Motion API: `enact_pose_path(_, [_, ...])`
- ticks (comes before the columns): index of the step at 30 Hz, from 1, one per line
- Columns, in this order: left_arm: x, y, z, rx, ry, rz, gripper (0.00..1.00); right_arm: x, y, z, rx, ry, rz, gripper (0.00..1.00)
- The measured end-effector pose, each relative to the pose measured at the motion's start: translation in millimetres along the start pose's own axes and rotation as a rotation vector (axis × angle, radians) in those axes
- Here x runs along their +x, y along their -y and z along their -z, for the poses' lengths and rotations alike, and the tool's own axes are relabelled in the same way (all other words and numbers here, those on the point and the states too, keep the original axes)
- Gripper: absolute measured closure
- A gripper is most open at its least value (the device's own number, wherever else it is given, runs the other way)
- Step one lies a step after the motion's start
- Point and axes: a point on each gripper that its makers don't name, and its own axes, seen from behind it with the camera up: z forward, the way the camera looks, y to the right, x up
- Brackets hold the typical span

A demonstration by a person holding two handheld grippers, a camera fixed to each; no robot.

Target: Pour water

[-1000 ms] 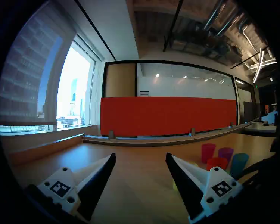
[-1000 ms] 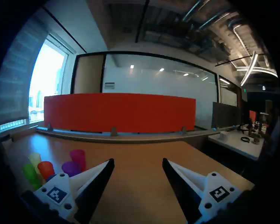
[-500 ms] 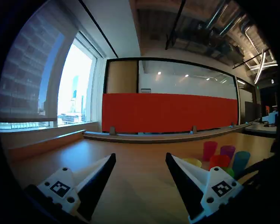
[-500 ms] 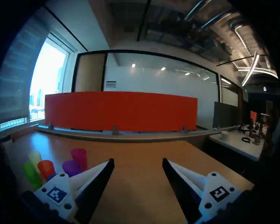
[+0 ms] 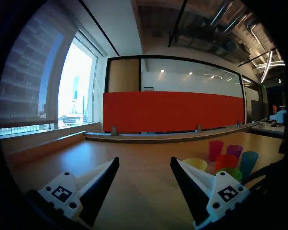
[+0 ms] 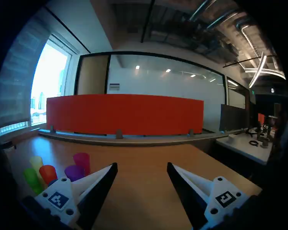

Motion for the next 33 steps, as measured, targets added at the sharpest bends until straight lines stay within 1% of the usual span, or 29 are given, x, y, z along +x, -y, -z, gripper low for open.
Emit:
enact_pose_path(8, [-5,-1.1,-2.0,-0.001,0.010,0.000,0.01,0,-1,0.9,0.000,-0.004,0.000,0.00])
enact_pose_path(20, [-5,-2.1,-3.4,-0.003,0.013,-0.002,0.01,5,0,5.7,0.011,-0.016,-0.001,0.00])
enact_pose_path(29, [-5,-1.7,-2.8,-0.003,0.014,-0.002,0.01,11,1,9.4,0.032,-0.052,0.006,0.00])
enact_pose_path(33, [-5,-1.7,-2.4,-0.003,0.014,-0.003,0.01,7,1,9.4,0.042,-0.070,0.005,0.00])
